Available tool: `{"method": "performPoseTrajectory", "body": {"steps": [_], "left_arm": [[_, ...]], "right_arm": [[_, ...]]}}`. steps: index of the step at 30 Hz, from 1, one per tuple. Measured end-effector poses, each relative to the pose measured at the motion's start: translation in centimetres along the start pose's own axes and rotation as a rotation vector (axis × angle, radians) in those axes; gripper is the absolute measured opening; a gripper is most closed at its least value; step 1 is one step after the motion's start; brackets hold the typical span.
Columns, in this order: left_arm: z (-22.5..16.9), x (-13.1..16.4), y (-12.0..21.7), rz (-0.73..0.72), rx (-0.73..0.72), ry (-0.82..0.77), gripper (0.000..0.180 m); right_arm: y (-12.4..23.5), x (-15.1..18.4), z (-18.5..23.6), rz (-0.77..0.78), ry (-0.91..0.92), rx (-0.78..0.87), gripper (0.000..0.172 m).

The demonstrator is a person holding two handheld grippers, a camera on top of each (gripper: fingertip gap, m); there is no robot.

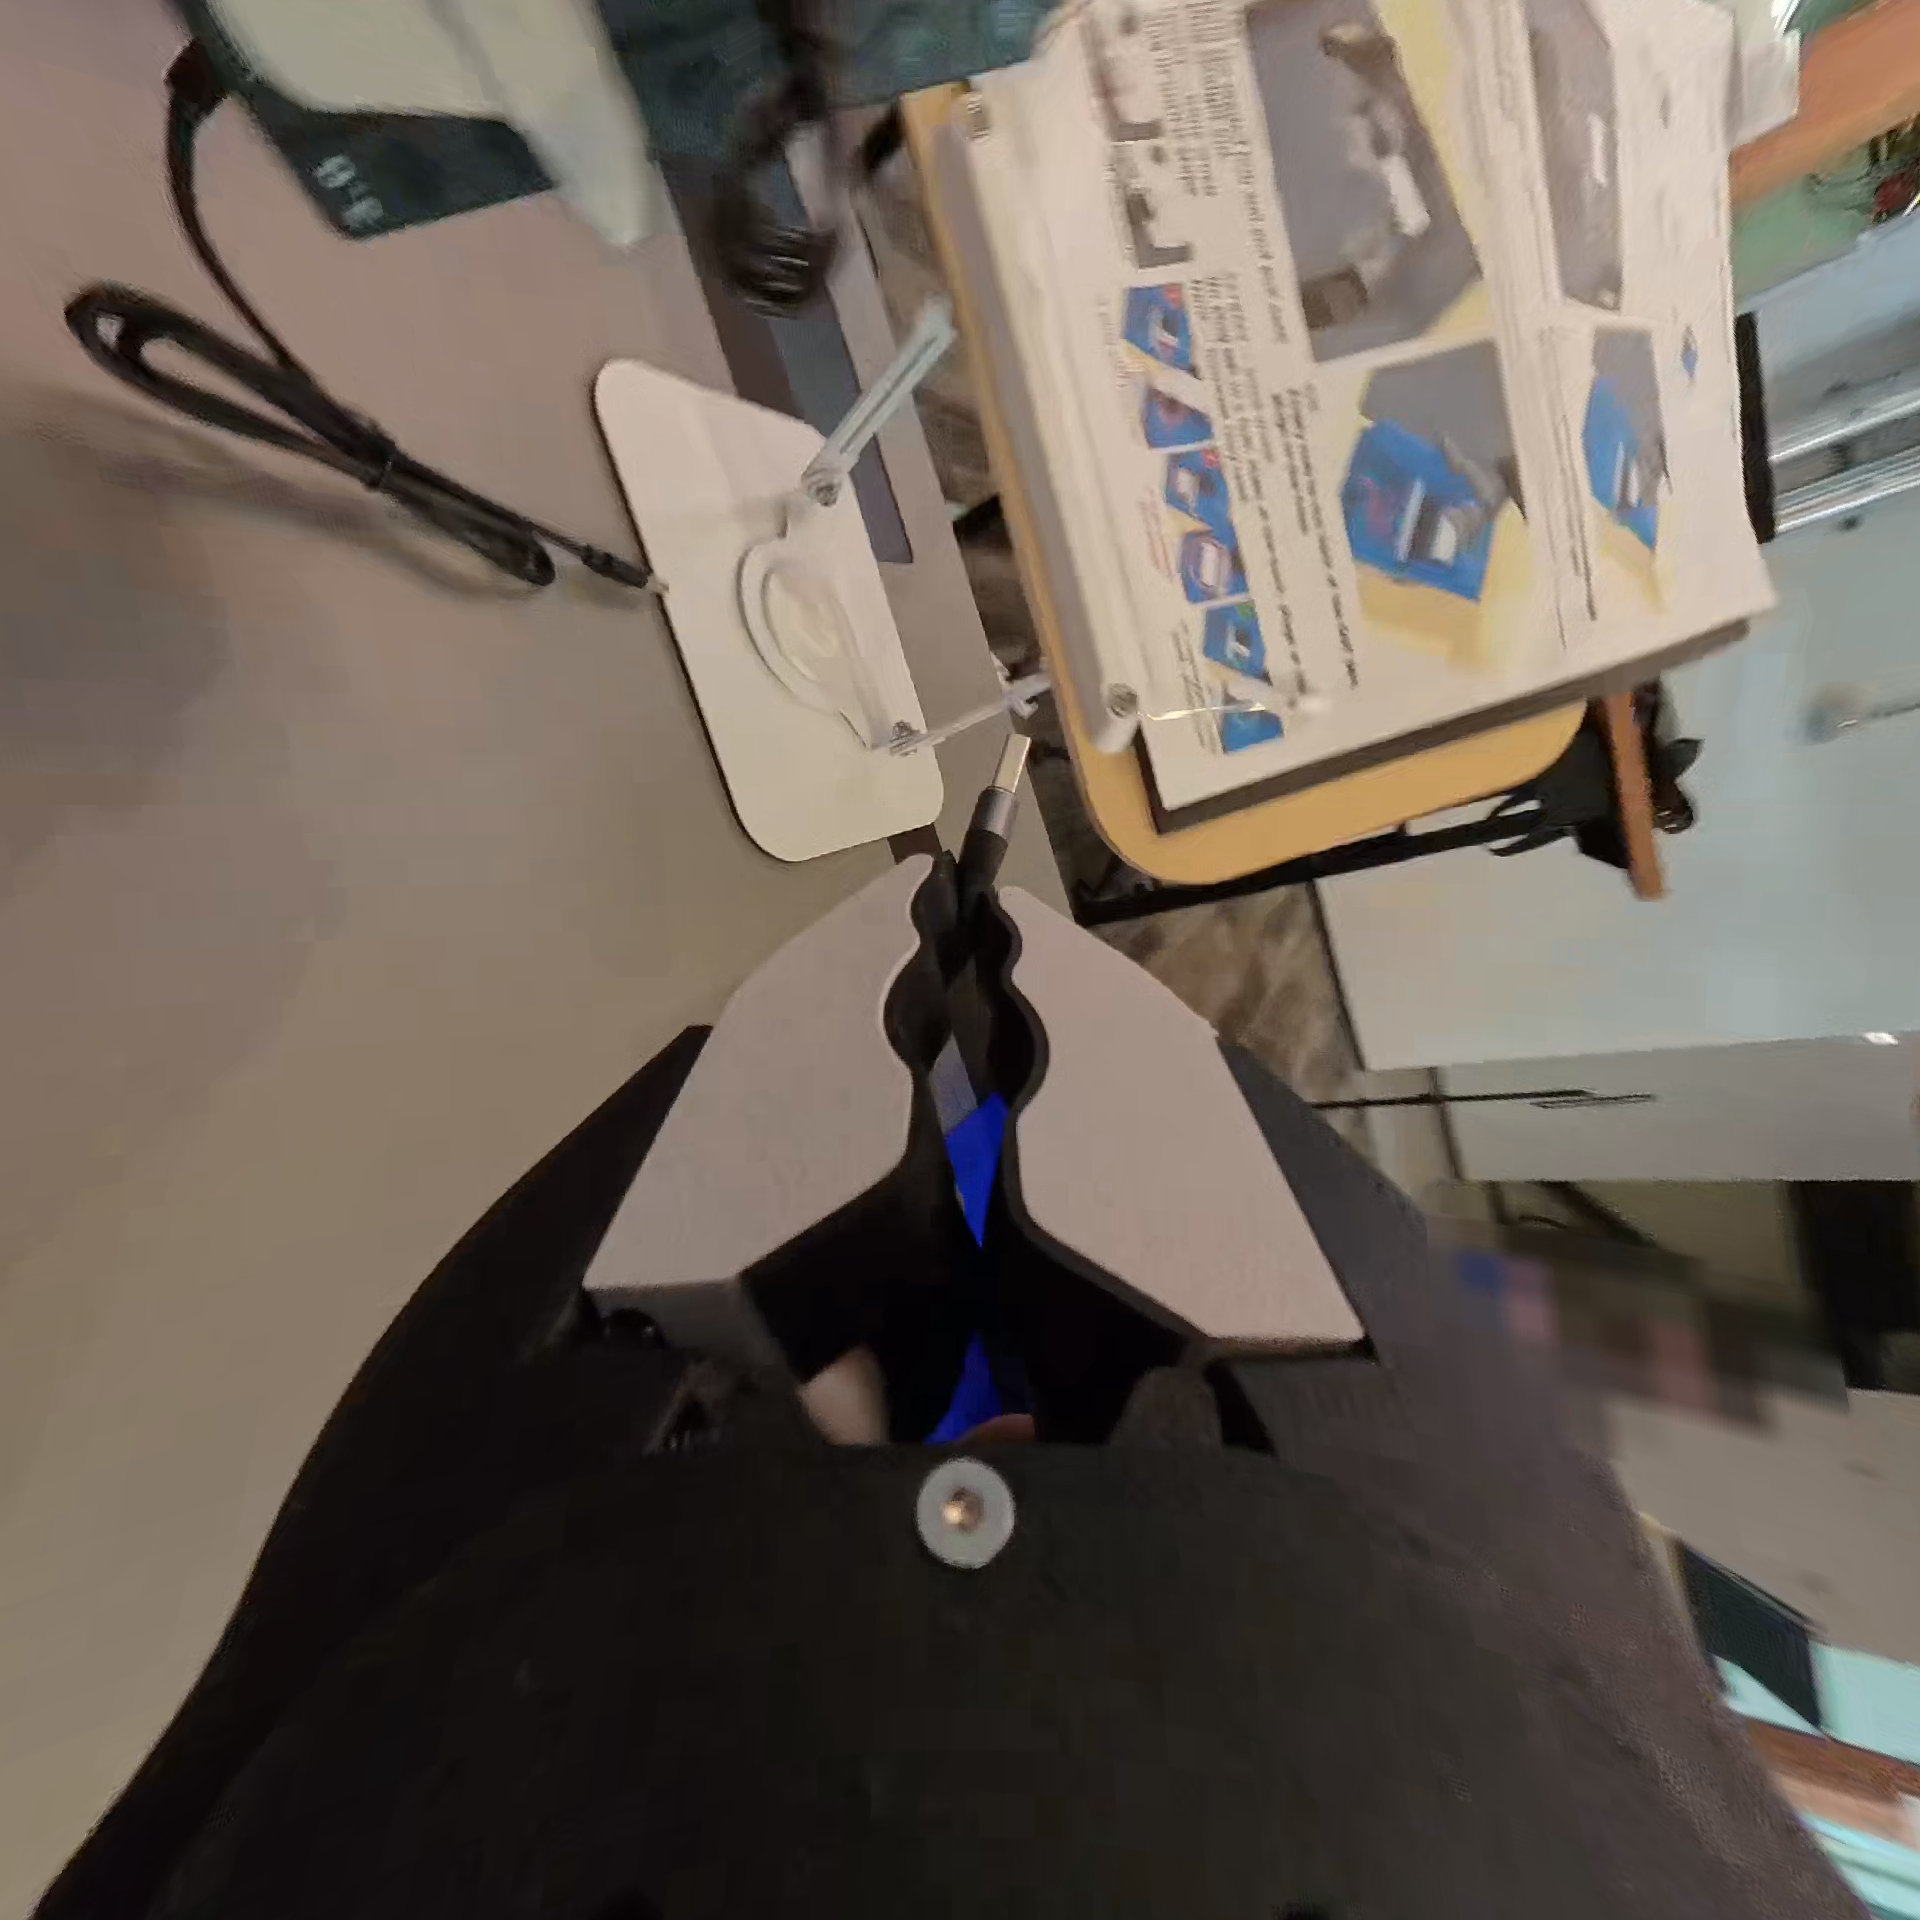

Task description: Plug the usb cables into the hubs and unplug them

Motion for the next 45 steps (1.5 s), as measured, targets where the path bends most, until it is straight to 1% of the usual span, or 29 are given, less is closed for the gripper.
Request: {"method": "performPoseTrajectory", "body": {"steps": [1, 3, 4, 6, 8, 12, 15, 19, 20, 21, 22, 24, 26, 28, 29, 30, 34, 36, 39, 40, 41, 43, 45], "left_arm": [[-0.5, 0.3, 0.3, -0.021, 0.045, -0.016, 0.026], [-0.8, 1.1, 0.9, -0.005, 0.03, -0.061, 0.026], [-1.0, 1.3, 1.3, -0.004, 0.039, -0.076, 0.026], [-1.8, 1.1, 2.3, -0.027, 0.081, -0.081, 0.026], [-2.3, 1.3, 2.8, -0.024, 0.097, -0.081, 0.026], [-3.2, 2.3, 2.8, -0.002, 0.111, -0.13, 0.026], [-3.9, 2.5, 2.8, -0.003, 0.138, -0.122, 0.026], [-4.7, 2.7, 2.6, 0.006, 0.147, -0.144, 0.026], [-4.8, 2.8, 2.5, 0.015, 0.141, -0.143, 0.026], [-4.9, 2.9, 2.4, 0.021, 0.144, -0.143, 0.026], [-5.1, 3.0, 2.4, 0.021, 0.152, -0.145, 0.026], [-5.3, 3.0, 2.3, 0.022, 0.148, -0.142, 0.026], [-5.4, 3.0, 2.1, 0.029, 0.139, -0.131, 0.026], [-5.4, 2.9, 1.9, 0.032, 0.126, -0.124, 0.026], [-5.6, 2.9, 1.7, 0.036, 0.125, -0.123, 0.026], [-5.7, 2.9, 1.6, 0.037, 0.12, -0.123, 0.026], [-6.5, 2.7, 1.4, 0.041, 0.109, -0.116, 0.026], [-7.0, 2.7, 1.5, 0.043, 0.103, -0.126, 0.026], [-8.2, 2.6, 1.7, 0.039, 0.119, -0.138, 0.026], [-8.5, 2.6, 1.8, 0.037, 0.112, -0.148, 0.026], [-8.7, 2.6, 1.9, 0.032, 0.099, -0.155, 0.026], [-9.0, 2.3, 2.1, 0.015, 0.108, -0.153, 0.026], [-8.9, 1.9, 2.4, -0.01, 0.125, -0.12, 0.026]], "right_arm": [[1.0, 1.4, -1.5, 0.001, -0.042, 0.018, 0.003], [2.8, 4.6, -4.2, 0.021, -0.086, 0.054, 0.003], [3.3, 6.2, -5.1, 0.013, -0.121, 0.041, 0.003], [3.6, 9.3, -6.2, -0.006, -0.191, -0.026, 0.004], [3.3, 13.2, -7.7, 0.051, -0.256, -0.033, 0.004], [0.8, 19.6, -7.9, 0.185, -0.329, -0.114, 0.005], [-2.2, 23.0, -6.4, 0.269, -0.343, -0.226, 0.006], [-5.8, 27.8, -4.8, 0.463, -0.336, -0.306, 0.007], [-6.4, 28.8, -4.7, 0.516, -0.337, -0.311, 0.013], [-6.9, 29.2, -4.6, 0.533, -0.344, -0.316, 0.032], [-7.0, 29.1, -4.7, 0.521, -0.354, -0.323, 0.039], [-6.4, 28.2, -5.6, 0.495, -0.359, -0.278, 0.036], [-4.9, 25.5, -6.6, 0.418, -0.343, -0.208, 0.036], [-3.0, 20.5, -6.6, 0.285, -0.305, -0.168, 0.033], [-2.1, 17.6, -6.2, 0.211, -0.278, -0.16, 0.03], [-1.3, 14.4, -5.5, 0.132, -0.249, -0.156, 0.03], [1.0, 2.6, -1.2, -0.157, -0.134, -0.18, 0.033], [0.9, -1.4, 1.2, -0.212, -0.087, -0.21, 0.041], [-0.7, -5.2, 3.7, -0.213, -0.028, -0.216, 0.05], [-1.5, -5.7, 4.3, -0.188, -0.018, -0.213, 0.054], [-2.3, -6.0, 4.7, -0.164, -0.011, -0.215, 0.054], [-3.4, -6.3, 5.3, -0.126, 0.015, -0.212, 0.046], [-3.6, -6.7, 5.5, -0.145, 0.024, -0.214, 0.03]]}}
Point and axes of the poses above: each gripper's, where its closed fingertips meet, y back along the fingers, x out of its underside, z = x × y across the jaws, the point moved 1 cm from there along y, back along the fingers, and after that the axes turned 14 degrees about -x, right-handed, at the moved point
